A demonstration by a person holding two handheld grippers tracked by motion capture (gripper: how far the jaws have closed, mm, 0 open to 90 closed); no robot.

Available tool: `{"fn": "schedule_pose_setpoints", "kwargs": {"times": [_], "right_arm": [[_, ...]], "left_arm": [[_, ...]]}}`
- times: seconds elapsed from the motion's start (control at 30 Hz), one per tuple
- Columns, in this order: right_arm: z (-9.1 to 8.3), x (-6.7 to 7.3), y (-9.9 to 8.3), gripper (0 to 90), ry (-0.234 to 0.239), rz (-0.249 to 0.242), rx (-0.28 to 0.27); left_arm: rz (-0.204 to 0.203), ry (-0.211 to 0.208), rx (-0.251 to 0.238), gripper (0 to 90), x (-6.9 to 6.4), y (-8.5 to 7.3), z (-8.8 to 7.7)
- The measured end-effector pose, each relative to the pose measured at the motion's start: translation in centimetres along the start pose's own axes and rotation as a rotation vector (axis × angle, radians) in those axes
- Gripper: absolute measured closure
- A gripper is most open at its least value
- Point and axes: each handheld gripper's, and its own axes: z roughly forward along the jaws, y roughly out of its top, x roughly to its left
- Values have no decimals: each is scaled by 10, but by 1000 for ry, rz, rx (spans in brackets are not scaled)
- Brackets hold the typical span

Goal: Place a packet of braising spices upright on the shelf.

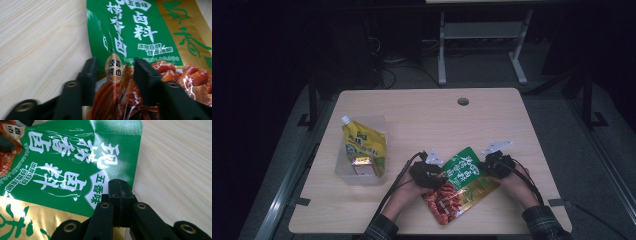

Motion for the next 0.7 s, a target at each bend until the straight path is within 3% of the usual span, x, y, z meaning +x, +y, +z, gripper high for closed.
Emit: {"fn": "schedule_pose_setpoints", "kwargs": {"times": [0.07, 0.23, 0.4, 0.53, 0.6, 0.7], "right_arm": [[0, 1, 0, 900, -2, -2, 3], [0, 1, 0, 900, 0, -6, 2], [0, 1, 0, 900, -1, -9, 0], [-1, 1, 1, 900, -3, -11, -1], [-7, 0, 2, 889, 13, 11, -25], [-18, -1, 5, 786, 24, 35, -81]], "left_arm": [[11, -13, 10, 651, 0, 1, 0], [-15, -45, 1, 811, 1, 2, 2], [-9, -48, 2, 863, 0, 2, 1], [-22, -38, -26, 883, -2, 0, 0], [-34, -37, -36, 889, -1, 0, -2], [-66, -25, -63, 893, 4, 1, -6]]}}
